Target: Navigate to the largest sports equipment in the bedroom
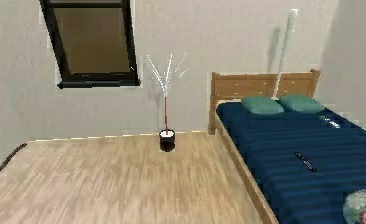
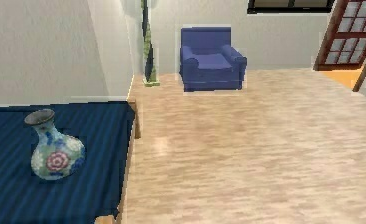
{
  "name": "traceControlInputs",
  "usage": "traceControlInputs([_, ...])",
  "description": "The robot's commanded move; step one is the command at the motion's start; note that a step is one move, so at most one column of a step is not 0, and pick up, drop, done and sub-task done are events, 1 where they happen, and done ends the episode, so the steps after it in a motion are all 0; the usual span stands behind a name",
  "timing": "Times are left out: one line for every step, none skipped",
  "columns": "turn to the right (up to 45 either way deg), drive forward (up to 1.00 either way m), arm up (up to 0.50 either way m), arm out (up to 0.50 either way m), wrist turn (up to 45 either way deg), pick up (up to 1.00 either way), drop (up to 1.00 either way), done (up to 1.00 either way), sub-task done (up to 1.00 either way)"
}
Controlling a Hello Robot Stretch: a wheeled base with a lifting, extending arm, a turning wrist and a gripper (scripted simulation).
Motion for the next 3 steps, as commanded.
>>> traceControlInputs([0.0, 1.00, 0.00, 0.00, 0.0, 0.00, 0.00, 0.00, 0.00])
traceControlInputs([-6.0, 0.00, 0.00, 0.00, 0.0, 0.00, 0.00, 0.00, 0.00])
traceControlInputs([-3.0, 0.00, 0.00, 0.00, 0.0, 0.00, 0.00, 0.00, 0.00])
